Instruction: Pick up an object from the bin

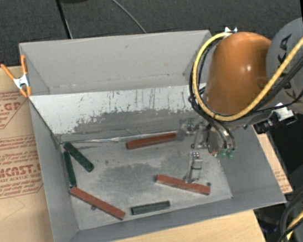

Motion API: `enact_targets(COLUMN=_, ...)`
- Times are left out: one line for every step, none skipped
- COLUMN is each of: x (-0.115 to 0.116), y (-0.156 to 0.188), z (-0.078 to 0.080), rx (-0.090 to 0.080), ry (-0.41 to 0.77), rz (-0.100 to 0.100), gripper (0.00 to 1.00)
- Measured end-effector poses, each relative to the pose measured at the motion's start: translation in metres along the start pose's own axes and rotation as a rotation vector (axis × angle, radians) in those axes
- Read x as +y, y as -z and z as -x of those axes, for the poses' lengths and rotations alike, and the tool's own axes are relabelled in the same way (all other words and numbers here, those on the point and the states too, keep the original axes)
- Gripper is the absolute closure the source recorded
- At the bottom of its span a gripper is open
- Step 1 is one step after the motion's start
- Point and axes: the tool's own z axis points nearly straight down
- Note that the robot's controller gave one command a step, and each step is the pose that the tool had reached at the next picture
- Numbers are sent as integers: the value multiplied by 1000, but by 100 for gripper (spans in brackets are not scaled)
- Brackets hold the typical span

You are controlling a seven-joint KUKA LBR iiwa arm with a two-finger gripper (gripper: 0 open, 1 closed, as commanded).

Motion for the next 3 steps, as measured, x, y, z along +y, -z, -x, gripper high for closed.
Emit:
enact_targets(x=-8, y=-49, z=-2, rx=-7, ry=35, rz=2, gripper=0)
enact_targets(x=-35, y=-94, z=-1, rx=2, ry=188, rz=1, gripper=0)
enact_targets(x=-45, y=-175, z=4, rx=2, ry=108, rz=1, gripper=100)
